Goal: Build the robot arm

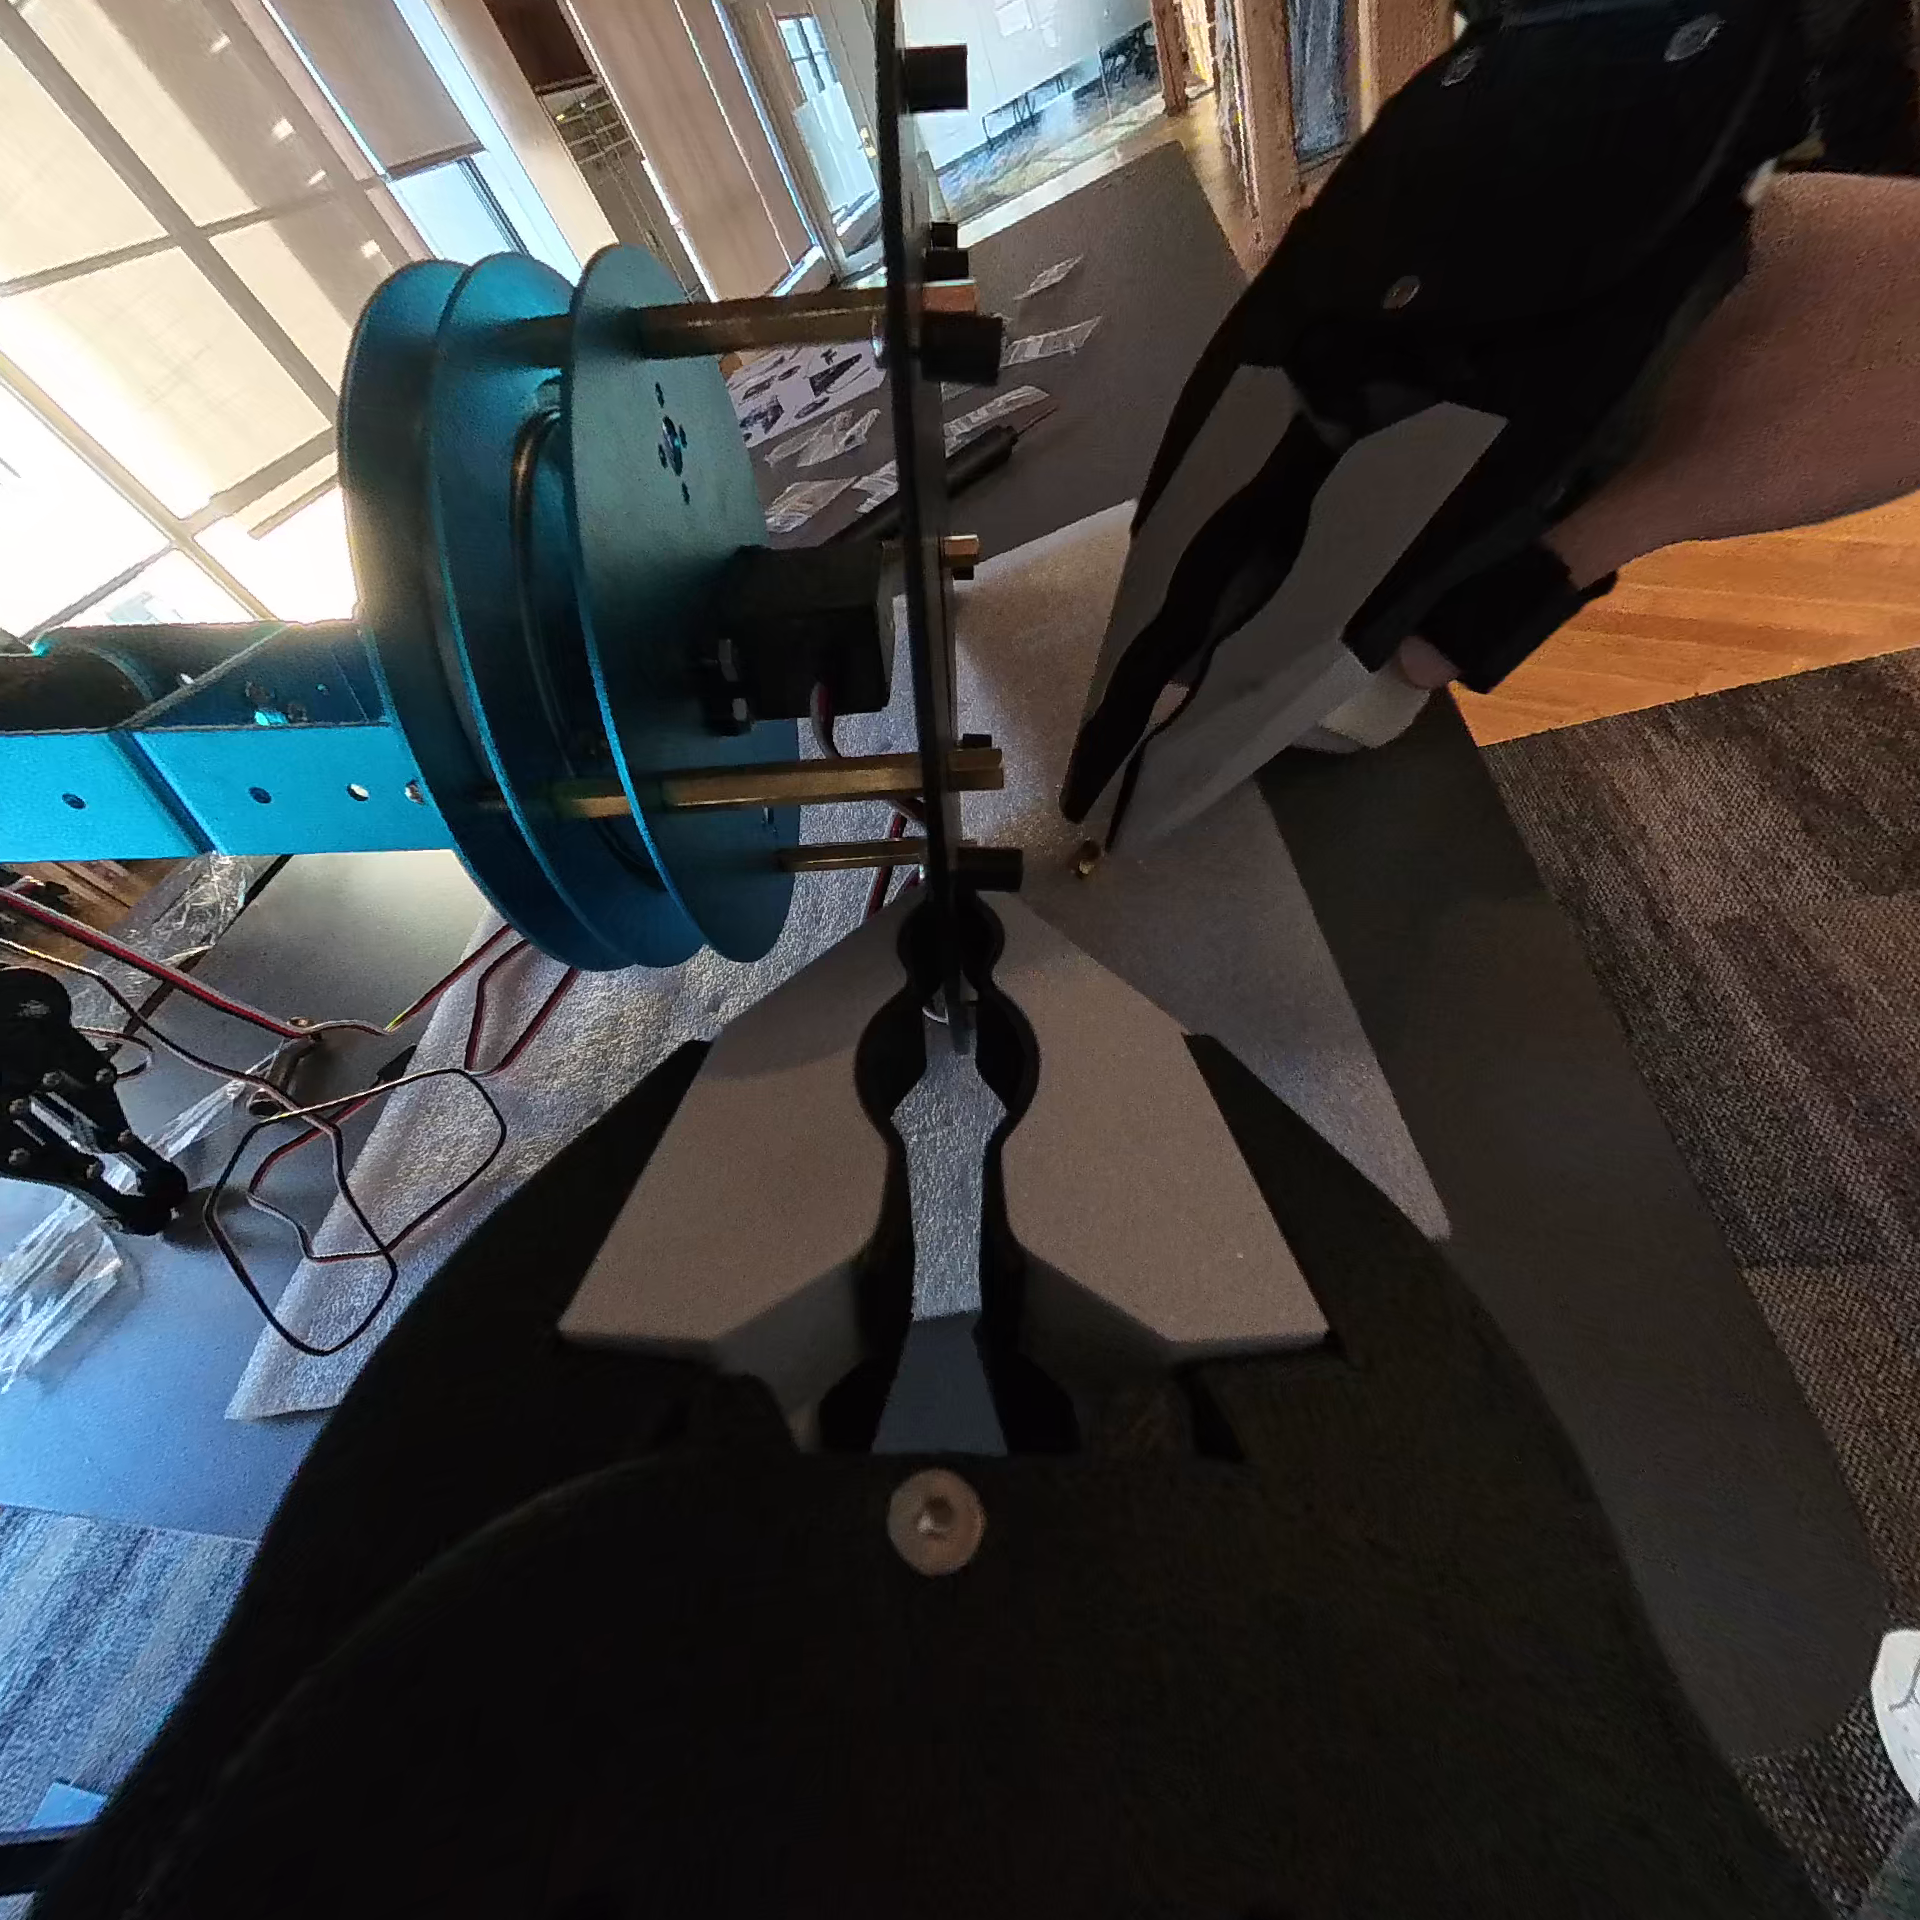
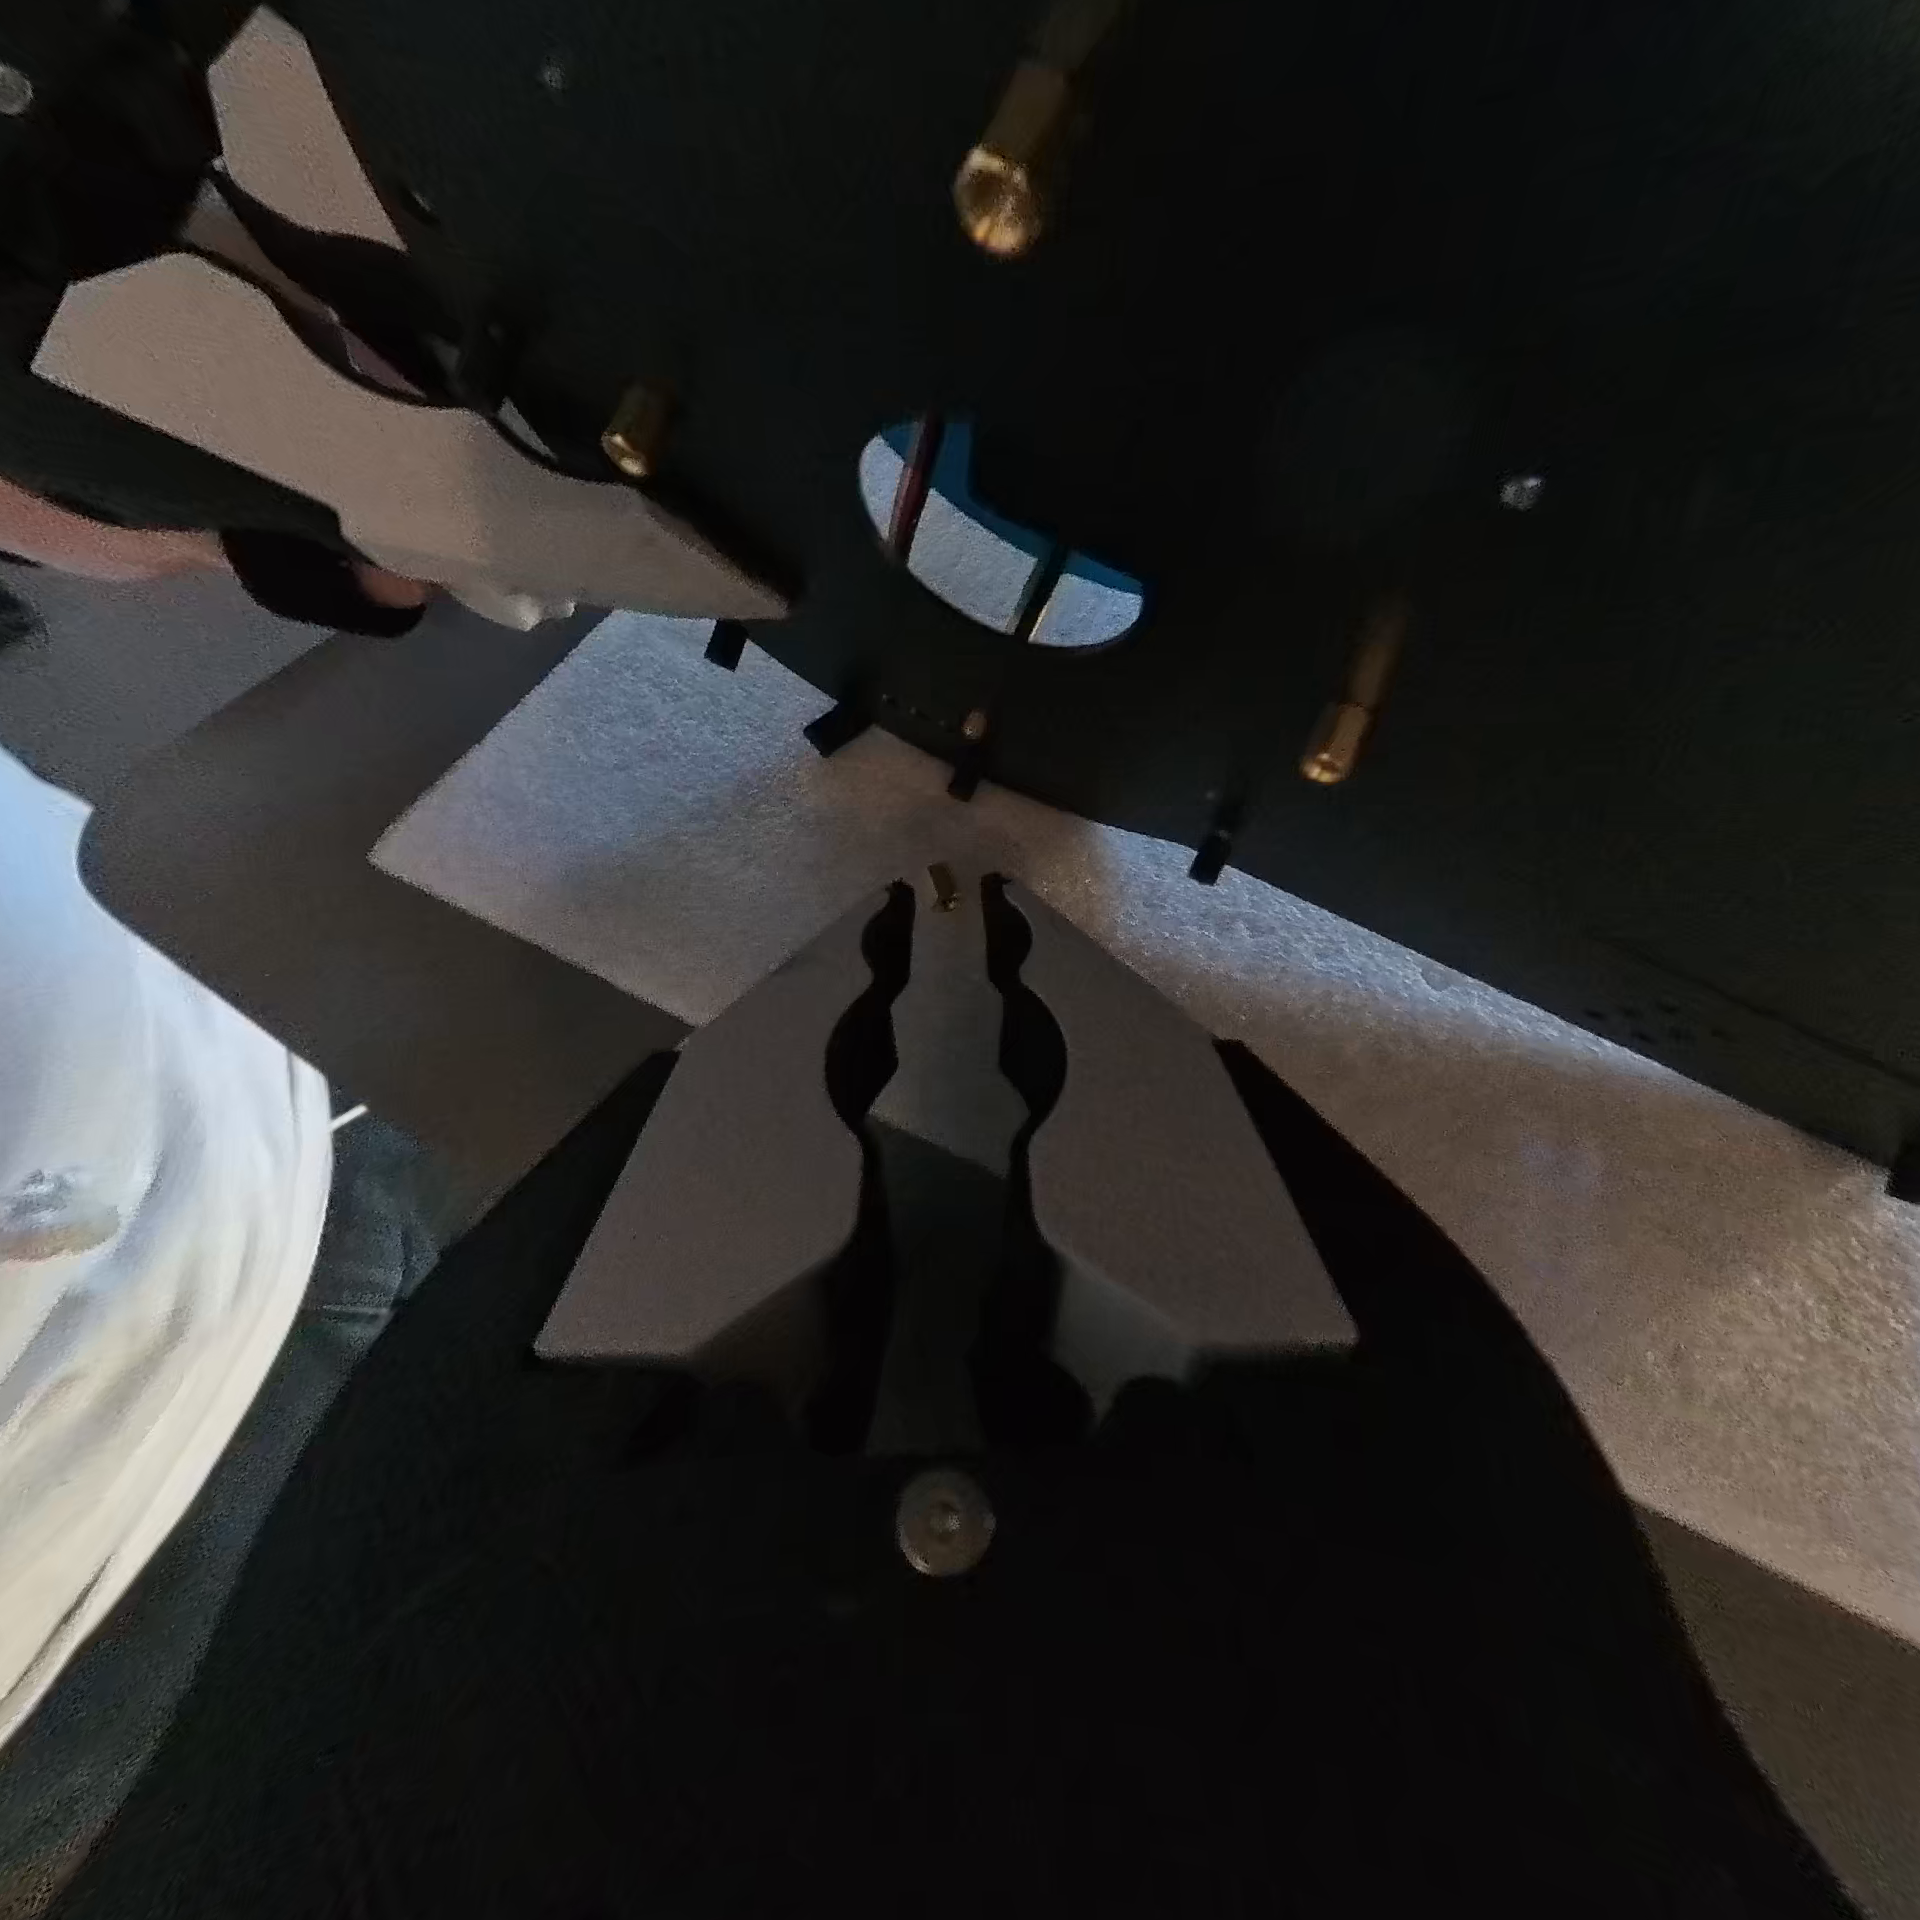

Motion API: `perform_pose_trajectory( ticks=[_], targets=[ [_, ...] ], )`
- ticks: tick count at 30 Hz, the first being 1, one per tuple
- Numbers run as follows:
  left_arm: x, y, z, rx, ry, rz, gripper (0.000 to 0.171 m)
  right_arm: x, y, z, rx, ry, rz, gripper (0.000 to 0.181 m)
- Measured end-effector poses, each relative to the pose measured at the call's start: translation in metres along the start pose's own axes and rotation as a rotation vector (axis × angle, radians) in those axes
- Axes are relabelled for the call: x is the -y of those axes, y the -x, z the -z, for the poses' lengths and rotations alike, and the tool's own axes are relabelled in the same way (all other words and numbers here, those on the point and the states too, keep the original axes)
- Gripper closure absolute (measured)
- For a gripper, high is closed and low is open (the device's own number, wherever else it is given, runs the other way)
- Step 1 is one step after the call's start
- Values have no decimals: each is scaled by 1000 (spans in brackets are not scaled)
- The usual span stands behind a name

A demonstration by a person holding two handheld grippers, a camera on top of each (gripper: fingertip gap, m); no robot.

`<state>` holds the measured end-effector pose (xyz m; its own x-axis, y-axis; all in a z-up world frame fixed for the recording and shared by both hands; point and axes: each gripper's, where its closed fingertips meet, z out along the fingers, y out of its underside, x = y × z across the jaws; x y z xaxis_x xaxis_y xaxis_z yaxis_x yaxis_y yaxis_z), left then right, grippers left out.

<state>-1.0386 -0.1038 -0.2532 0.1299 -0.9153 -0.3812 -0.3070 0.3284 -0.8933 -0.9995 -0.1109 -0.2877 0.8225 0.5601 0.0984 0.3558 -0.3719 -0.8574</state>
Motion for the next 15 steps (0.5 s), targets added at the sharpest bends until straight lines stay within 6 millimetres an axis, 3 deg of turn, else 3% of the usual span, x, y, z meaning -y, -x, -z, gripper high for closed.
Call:
perform_pose_trajectory(
  ticks=[15],
  targets=[
    [0, 0, 0, 3, 4, -2, 171, -3, 5, -5, 133, 23, -28, 176]
  ],
)
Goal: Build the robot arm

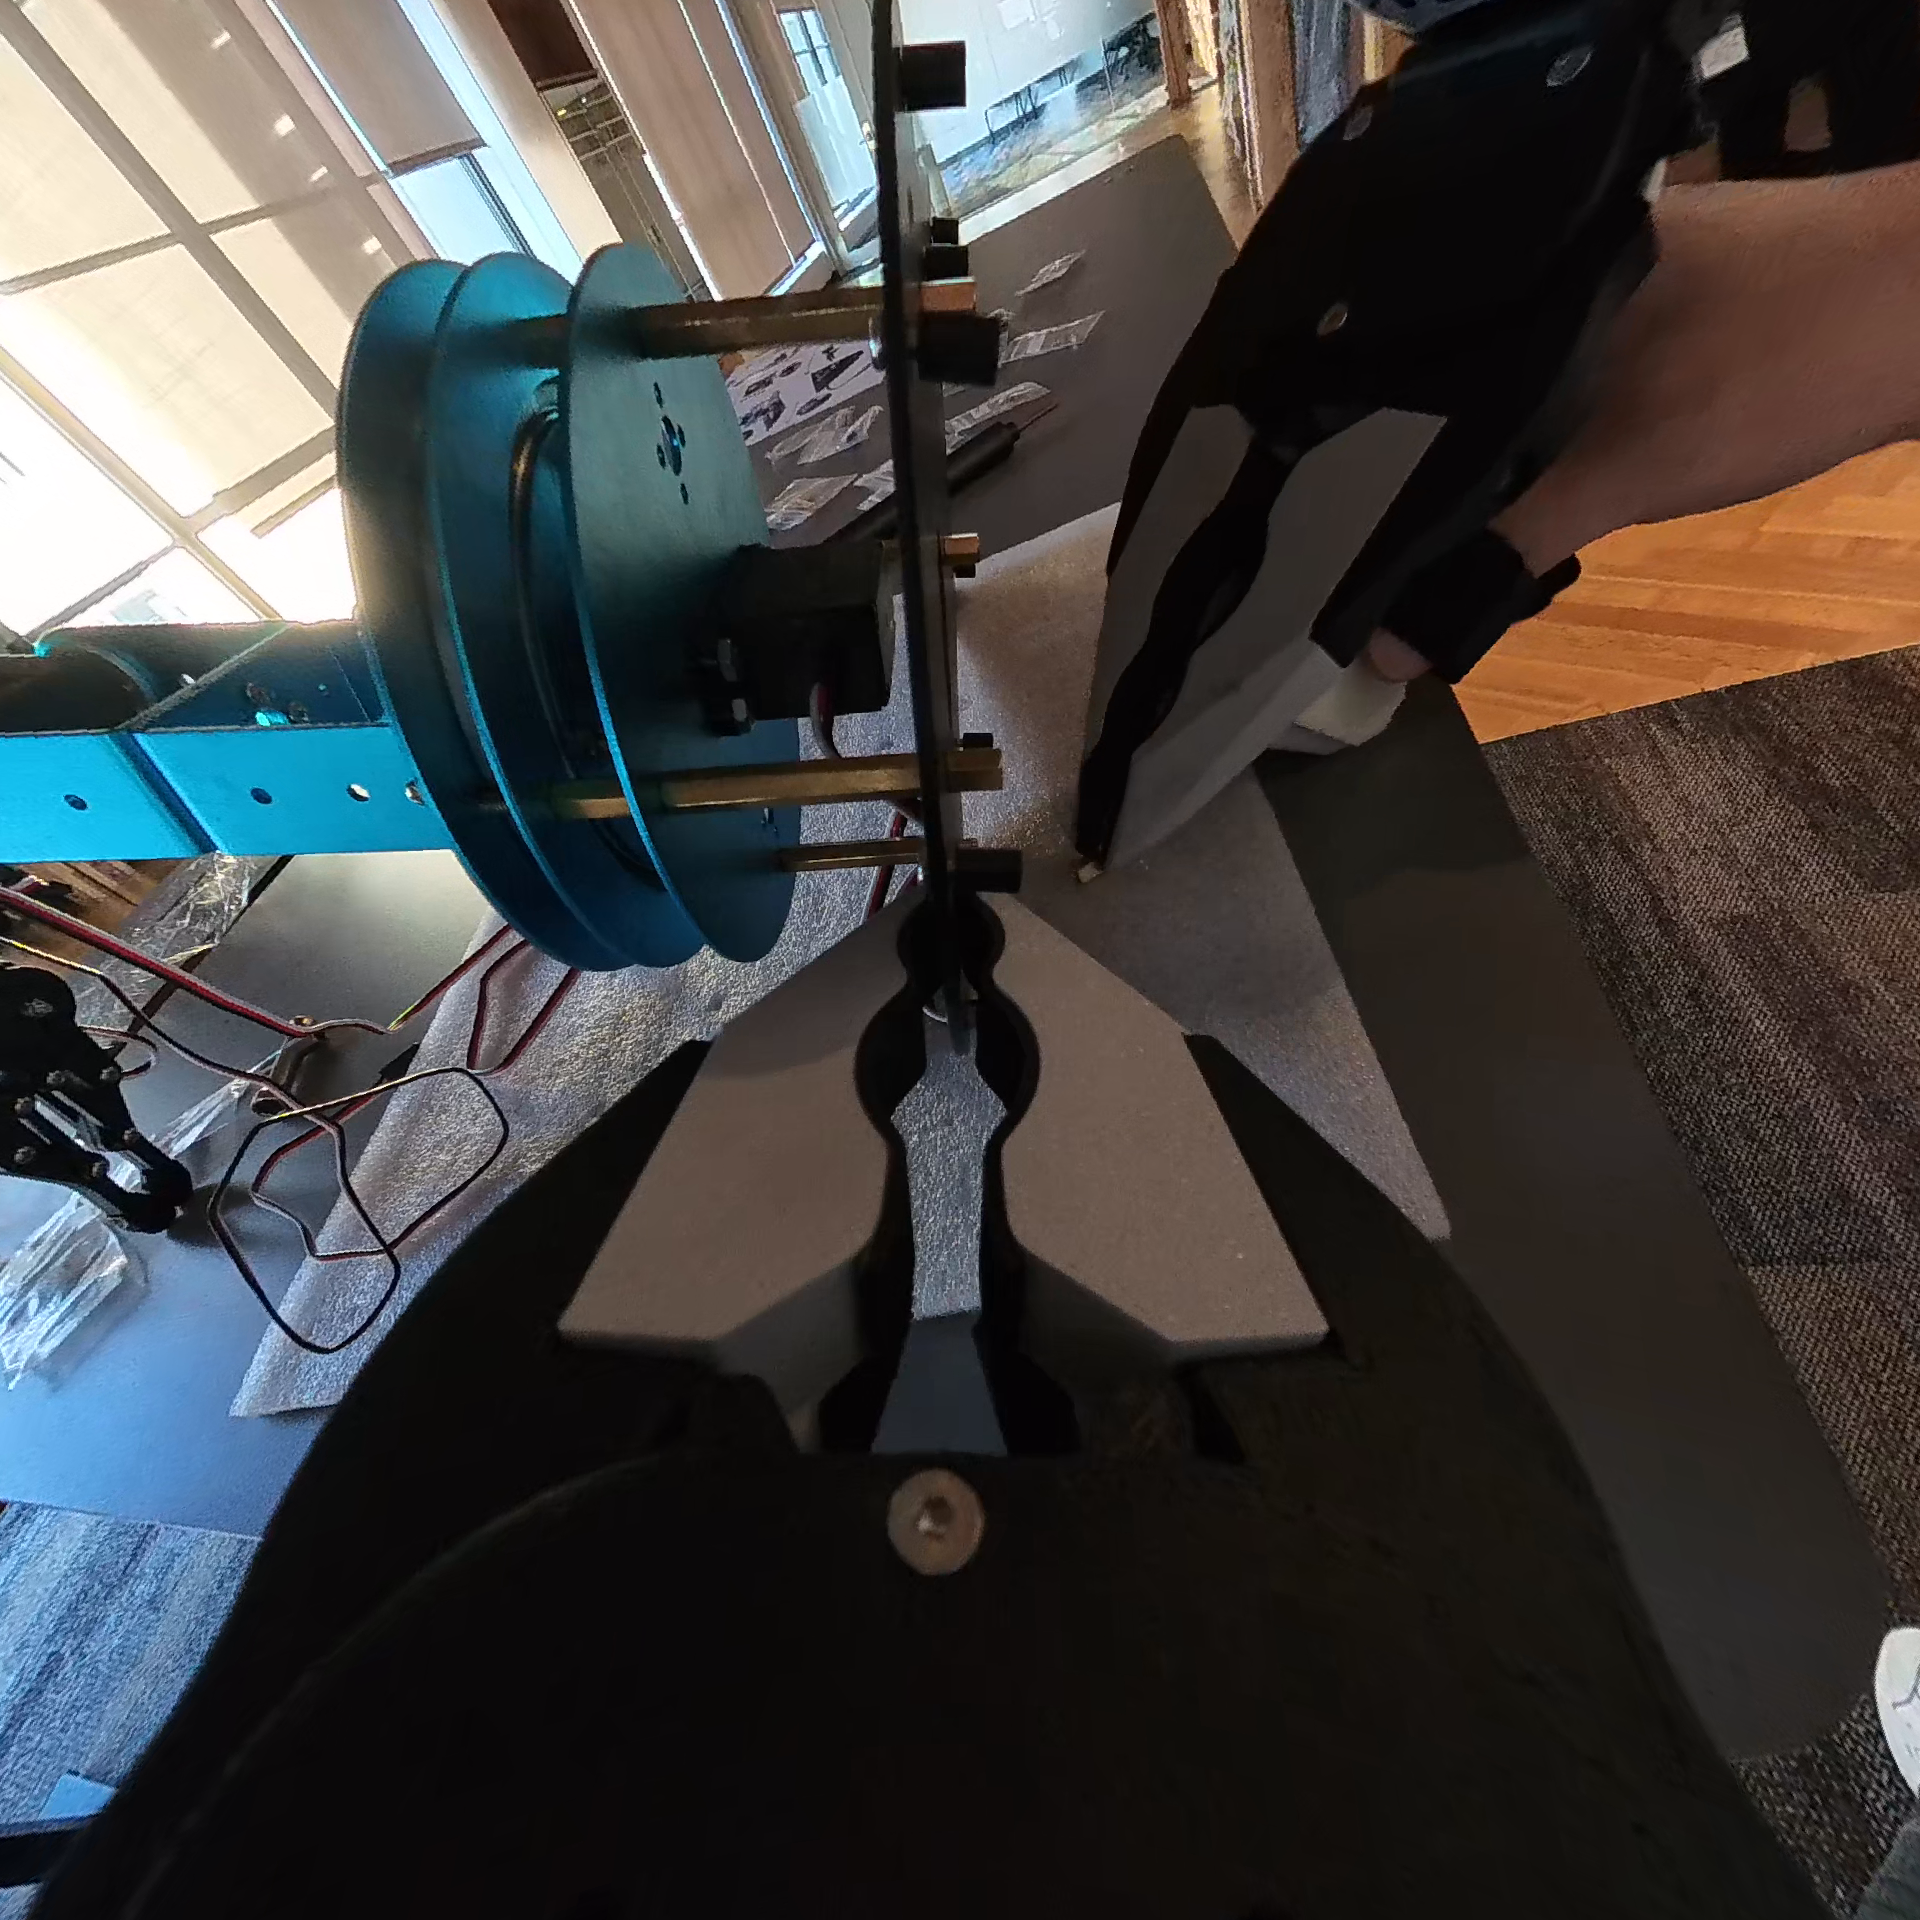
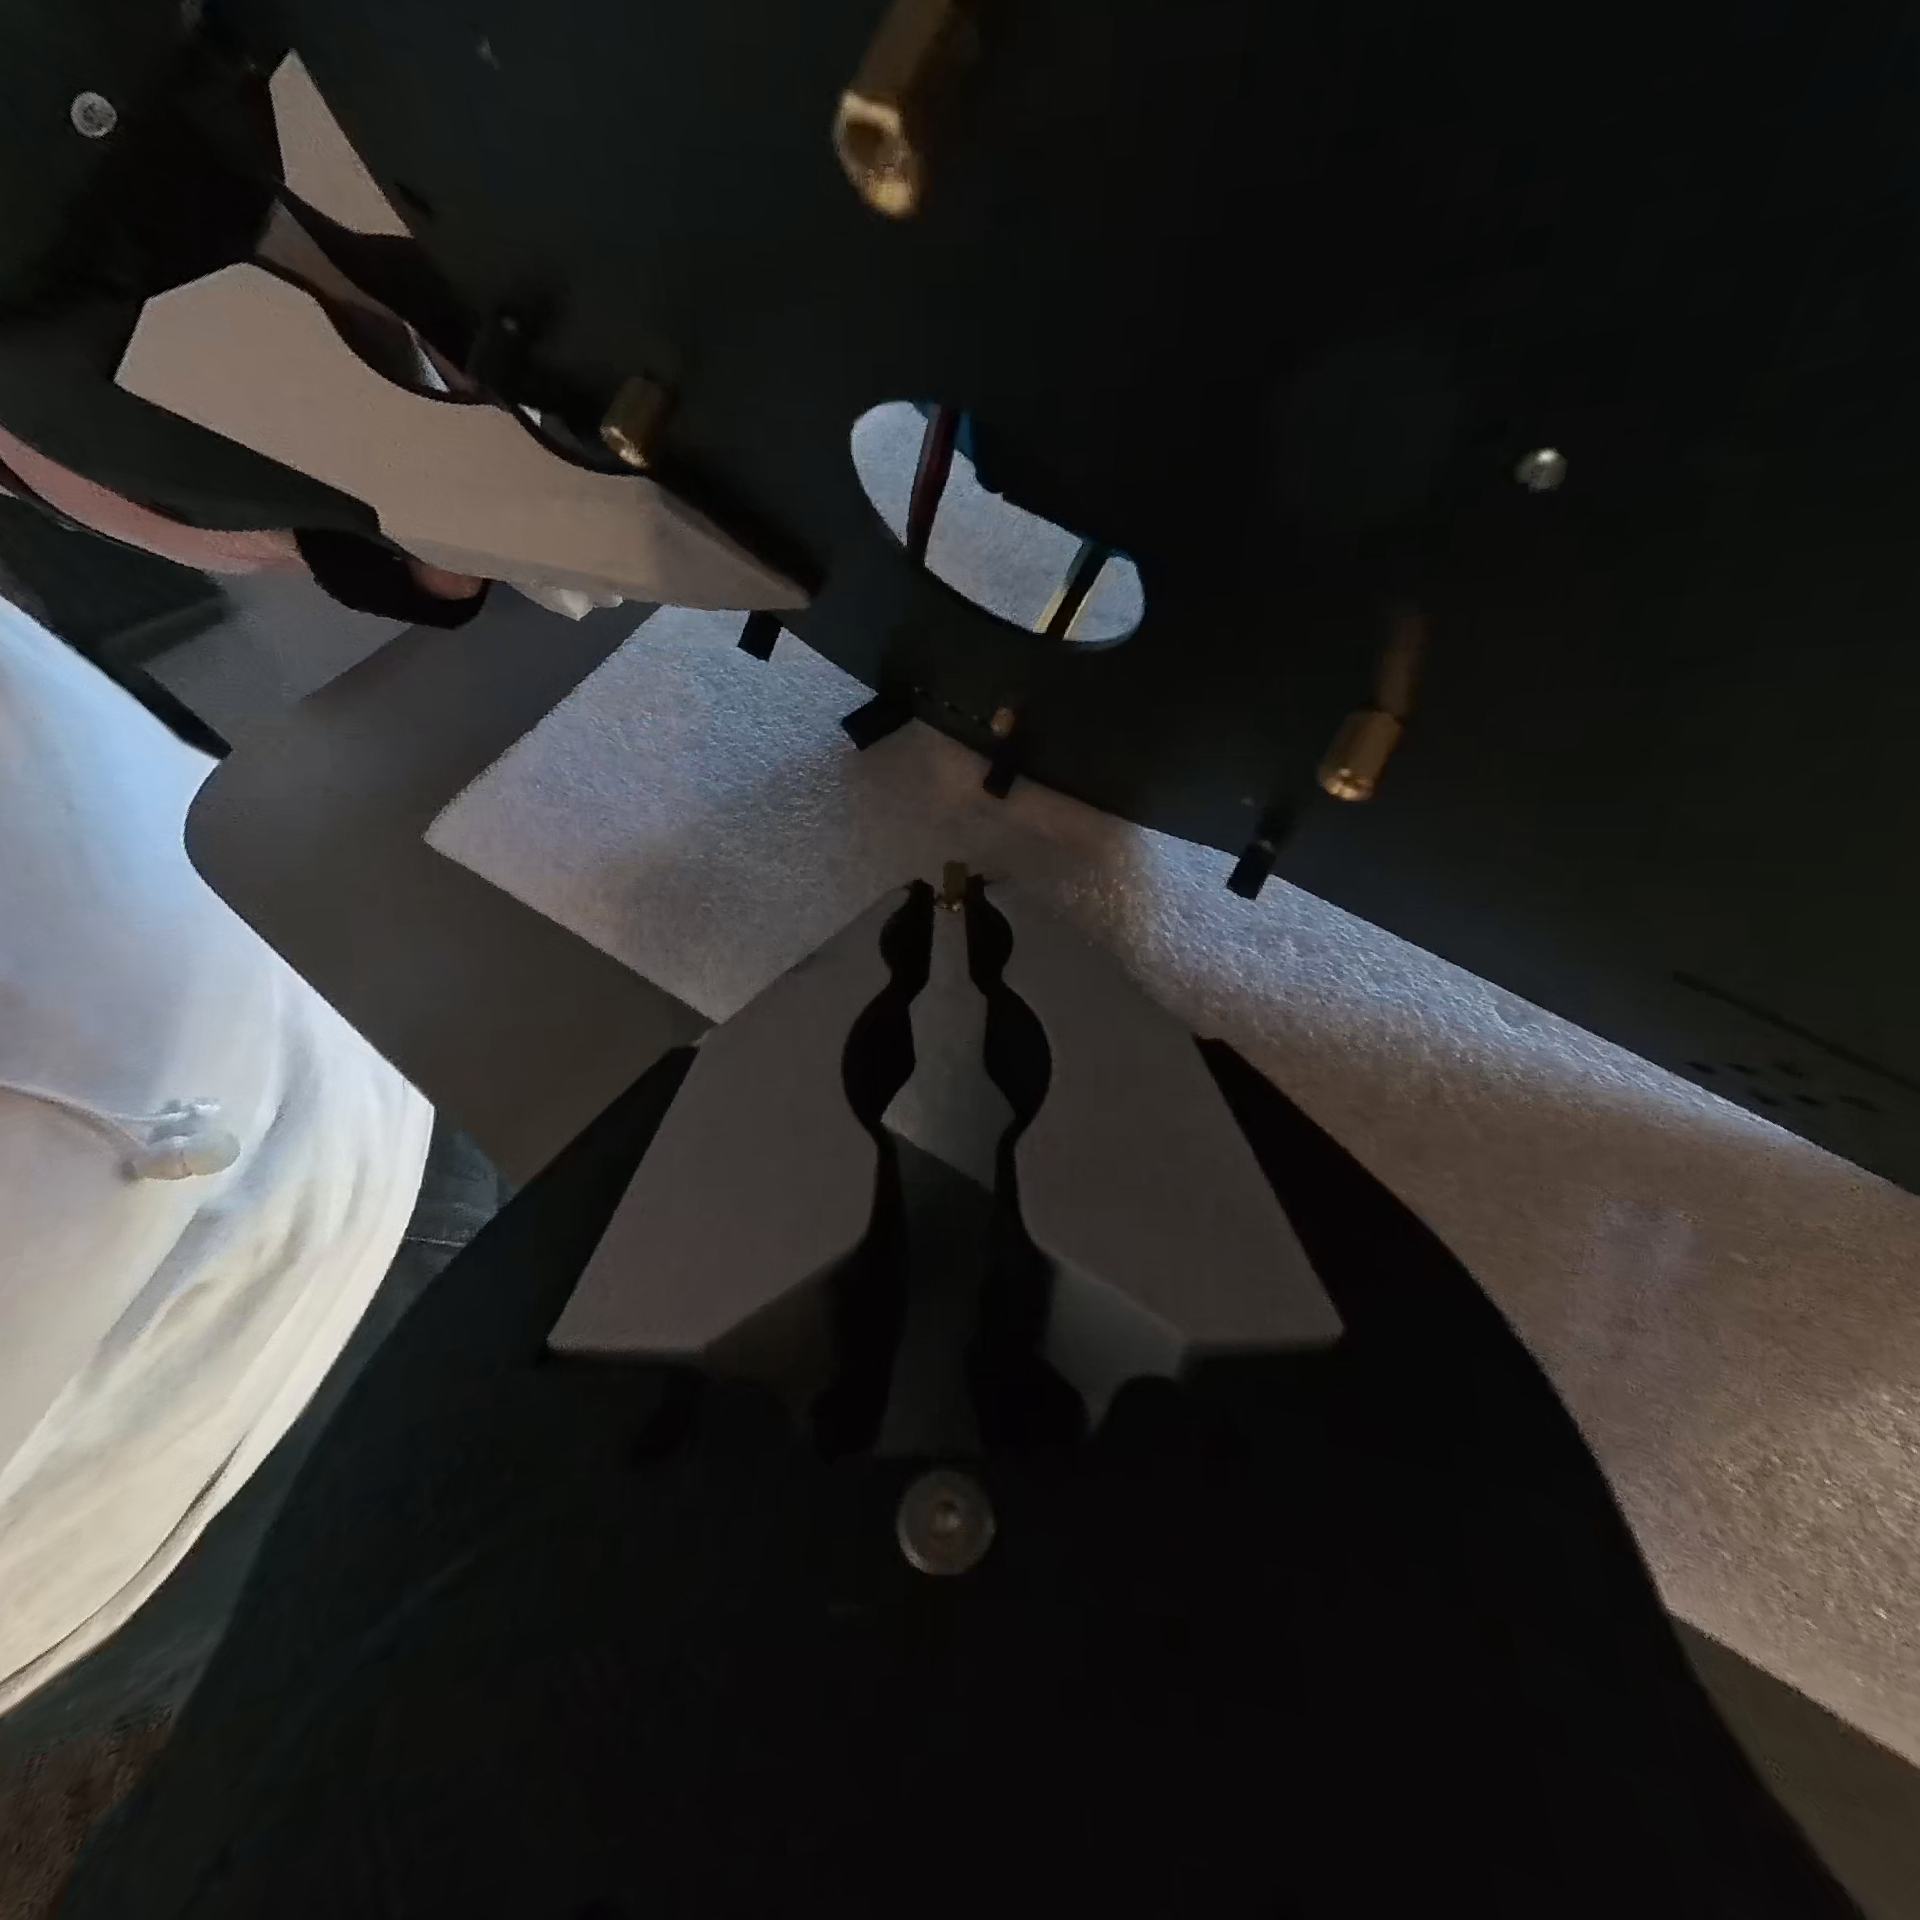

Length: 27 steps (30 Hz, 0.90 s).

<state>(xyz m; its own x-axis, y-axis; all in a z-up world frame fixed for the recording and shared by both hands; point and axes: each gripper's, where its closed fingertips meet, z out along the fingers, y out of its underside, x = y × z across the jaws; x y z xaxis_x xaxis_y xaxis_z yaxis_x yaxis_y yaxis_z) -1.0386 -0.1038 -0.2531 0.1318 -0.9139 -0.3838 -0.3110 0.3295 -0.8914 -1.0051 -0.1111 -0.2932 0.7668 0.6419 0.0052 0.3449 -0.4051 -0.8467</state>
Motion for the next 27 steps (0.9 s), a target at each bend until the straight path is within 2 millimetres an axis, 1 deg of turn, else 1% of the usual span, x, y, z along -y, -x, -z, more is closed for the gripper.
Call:
perform_pose_trajectory(
  ticks=[3, 5, 8, 12, 16, 20, 22, 24, 27],
  targets=[
    [0, 0, 0, -1, 1, 1, 171, -1, 0, -1, -17, 29, 2, 177],
    [0, 0, 0, -1, 2, 1, 171, -1, -1, 1, -57, 20, -6, 178],
    [0, 0, 0, 1, 2, 4, 171, 3, -1, 2, -156, -26, -27, 178],
    [0, 0, 0, -2, 2, 7, 171, 15, -1, 1, -277, -108, -100, 179],
    [0, 0, 0, -5, 0, 9, 171, 19, -10, -5, -353, -133, -174, 179],
    [0, 0, 0, -8, 4, 2, 171, 23, -16, 0, -392, -170, -210, 181],
    [0, 0, 0, -8, 4, 3, 171, 28, -10, -1, -345, -200, -214, 181],
    [0, 0, 0, -8, 3, 4, 171, 24, -11, -2, -351, -175, -214, 181],
    [0, 0, 0, -10, 3, 4, 171, 9, -16, 1, -401, -82, -189, 181]
  ],
)
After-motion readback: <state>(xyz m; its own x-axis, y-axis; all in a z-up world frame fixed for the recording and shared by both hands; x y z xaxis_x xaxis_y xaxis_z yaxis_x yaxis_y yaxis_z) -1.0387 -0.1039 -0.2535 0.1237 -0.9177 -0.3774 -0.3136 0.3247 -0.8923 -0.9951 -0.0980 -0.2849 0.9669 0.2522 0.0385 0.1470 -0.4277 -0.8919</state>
